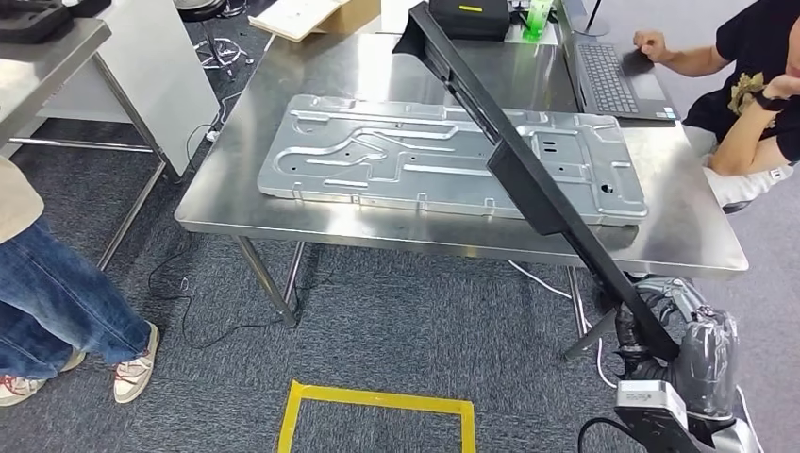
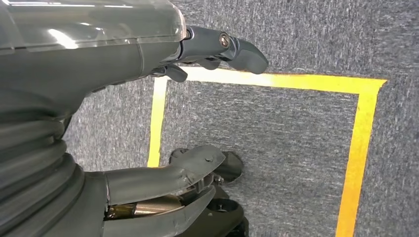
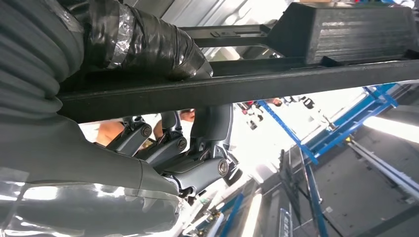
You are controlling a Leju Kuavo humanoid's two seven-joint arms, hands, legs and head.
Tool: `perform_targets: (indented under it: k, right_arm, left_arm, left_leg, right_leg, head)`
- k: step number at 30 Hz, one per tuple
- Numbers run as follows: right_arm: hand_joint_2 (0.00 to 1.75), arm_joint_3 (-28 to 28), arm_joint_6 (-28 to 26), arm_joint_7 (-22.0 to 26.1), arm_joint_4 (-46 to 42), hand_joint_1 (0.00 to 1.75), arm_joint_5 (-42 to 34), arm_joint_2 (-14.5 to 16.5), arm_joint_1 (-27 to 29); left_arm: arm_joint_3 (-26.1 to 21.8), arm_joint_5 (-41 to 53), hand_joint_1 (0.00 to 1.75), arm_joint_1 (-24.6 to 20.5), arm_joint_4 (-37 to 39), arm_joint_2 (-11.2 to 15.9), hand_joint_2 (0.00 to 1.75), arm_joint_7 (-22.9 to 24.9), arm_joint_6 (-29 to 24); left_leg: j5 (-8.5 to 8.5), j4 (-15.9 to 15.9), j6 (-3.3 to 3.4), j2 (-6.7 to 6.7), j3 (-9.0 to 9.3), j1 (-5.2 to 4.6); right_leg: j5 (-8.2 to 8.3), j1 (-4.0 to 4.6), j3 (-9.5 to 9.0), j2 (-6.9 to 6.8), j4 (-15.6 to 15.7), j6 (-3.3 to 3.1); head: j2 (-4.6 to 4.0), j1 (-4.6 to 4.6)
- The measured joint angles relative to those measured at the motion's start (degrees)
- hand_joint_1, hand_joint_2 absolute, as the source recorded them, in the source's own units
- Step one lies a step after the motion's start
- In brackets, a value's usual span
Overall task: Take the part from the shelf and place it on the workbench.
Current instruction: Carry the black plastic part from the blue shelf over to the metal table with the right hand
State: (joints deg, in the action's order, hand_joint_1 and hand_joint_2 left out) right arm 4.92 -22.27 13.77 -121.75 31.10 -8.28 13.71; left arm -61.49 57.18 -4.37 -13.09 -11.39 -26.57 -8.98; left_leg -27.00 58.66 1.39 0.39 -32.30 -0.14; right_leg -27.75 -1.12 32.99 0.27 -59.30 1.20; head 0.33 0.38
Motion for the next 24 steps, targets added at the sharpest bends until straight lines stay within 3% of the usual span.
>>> perform_targets:
  k: [2,3,6,7,8,9,11,13,16,18,19,22,23,24]
  right_arm:
    - [1.75,0.00,0.00,0.01,-0.10,1.75,0.00,0.00,0.01]
    - [1.75,0.00,-0.01,0.01,-0.16,1.75,0.00,0.00,0.00]
    - [1.75,0.00,-0.02,0.02,-0.27,1.75,0.00,0.00,0.01]
    - [1.75,0.00,-0.02,0.02,-0.28,1.75,0.00,0.00,0.04]
    - [1.75,0.00,-0.02,0.02,-0.28,1.75,0.00,0.00,0.06]
    - [1.75,0.00,-0.02,0.02,-0.28,1.75,0.00,0.00,0.08]
    - [1.75,0.00,-0.02,0.02,-0.28,1.75,0.00,0.00,0.09]
    - [1.75,0.00,-0.03,0.02,-0.28,1.75,-0.01,0.01,0.08]
    - [1.75,0.00,-0.05,0.02,-0.31,1.75,-0.01,0.01,0.08]
    - [1.75,0.00,-0.06,0.02,-0.33,1.75,-0.01,0.00,0.08]
    - [1.75,0.01,-0.07,0.02,-0.34,1.75,-0.01,0.00,0.06]
    - [1.75,0.04,-0.09,0.01,-0.32,1.75,-0.02,0.00,0.10]
    - [1.75,0.04,-0.09,0.01,-0.30,1.75,-0.02,0.00,0.14]
    - [1.75,0.04,-0.09,0.01,-0.28,1.75,-0.02,0.00,0.16]
  left_arm:
    - [0.02,0.19,0.00,-0.02,0.00,0.00,1.75,-0.01,-0.01]
    - [0.03,0.28,0.00,-0.03,0.00,0.00,1.75,-0.01,-0.01]
    - [0.05,0.43,0.00,0.04,0.00,0.00,1.75,-0.01,-0.01]
    - [0.05,0.44,0.00,0.09,0.00,0.00,1.75,-0.01,-0.01]
    - [0.05,0.45,0.00,0.14,0.00,0.00,1.75,-0.01,-0.01]
    - [0.05,0.46,0.00,0.16,0.00,0.00,1.75,-0.01,-0.01]
    - [0.05,0.49,0.00,0.12,0.00,0.00,1.75,-0.01,-0.02]
    - [0.05,0.50,0.00,0.05,0.00,0.00,1.75,-0.01,-0.02]
    - [0.05,0.52,0.00,0.06,0.00,0.01,1.75,0.00,0.00]
    - [0.05,0.55,0.00,0.07,0.00,0.02,1.75,-0.01,-0.01]
    - [0.05,0.58,0.00,0.01,0.00,0.02,1.75,-0.01,-0.01]
    - [0.06,0.82,0.00,-0.05,0.00,0.02,1.75,-0.01,-0.01]
    - [0.07,0.91,0.00,-0.01,0.00,0.02,1.75,-0.01,-0.02]
    - [0.09,0.98,0.00,0.03,0.00,0.02,1.75,-0.01,-0.03]
  left_leg:
    - [-0.64,0.73,-0.62,0.00,-0.25,0.18]
    - [-1.74,2.35,-0.86,-0.02,-0.94,0.27]
    - [-6.82,12.55,-1.15,-0.05,-5.73,0.39]
    - [-7.55,15.30,-1.15,-0.05,-7.11,0.40]
    - [-7.21,16.19,-1.08,-0.05,-7.62,0.40]
    - [-5.80,14.83,-0.92,-0.05,-7.05,0.40]
    - [-1.86,7.61,-0.37,-0.11,-3.70,0.31]
    - [-0.06,1.78,0.08,-0.17,-1.00,0.04]
    - [0.04,0.13,0.64,-0.18,-0.34,-0.13]
    - [0.45,-0.76,1.33,-0.14,0.14,0.11]
    - [0.61,-1.13,1.65,-0.11,0.36,0.23]
    - [0.48,-1.19,2.02,-0.06,0.51,0.12]
    - [0.37,-1.15,1.99,-0.06,0.56,0.11]
    - [0.24,-1.08,1.90,-0.07,0.66,0.13]
  right_leg:
    - [0.15,-0.04,-0.09,0.02,0.23,-0.77]
    - [0.22,-0.09,-0.17,-0.01,0.36,-1.20]
    - [0.13,0.16,-0.21,-0.15,0.40,-1.95]
    - [0.09,0.29,-0.22,-0.14,0.38,-2.02]
    - [0.05,0.40,-0.27,-0.10,0.35,-2.07]
    - [0.00,0.48,-0.37,-0.04,0.33,-2.07]
    - [-0.17,0.58,-0.65,0.07,0.31,-1.94]
    - [-0.33,0.71,-0.67,0.12,0.19,-1.56]
    - [-0.33,0.66,-0.63,0.11,0.37,-0.68]
    - [-1.33,0.57,-0.23,0.05,-0.90,-0.16]
    - [-2.62,0.52,0.76,0.03,-3.07,0.04]
    - [-6.69,0.24,6.06,0.02,-13.00,0.54]
    - [-6.53,0.14,7.05,0.01,-14.40,0.69]
    - [-5.29,0.02,7.00,-0.01,-13.72,0.81]
  head:
    - [0.00,-0.01]
    - [0.00,0.00]
    - [0.00,-0.01]
    - [0.00,-0.01]
    - [0.00,-0.01]
    - [0.00,-0.01]
    - [0.00,-0.01]
    - [0.00,0.01]
    - [0.00,-0.01]
    - [0.00,0.00]
    - [0.00,0.02]
    - [0.00,0.02]
    - [0.00,0.02]
    - [0.00,0.03]
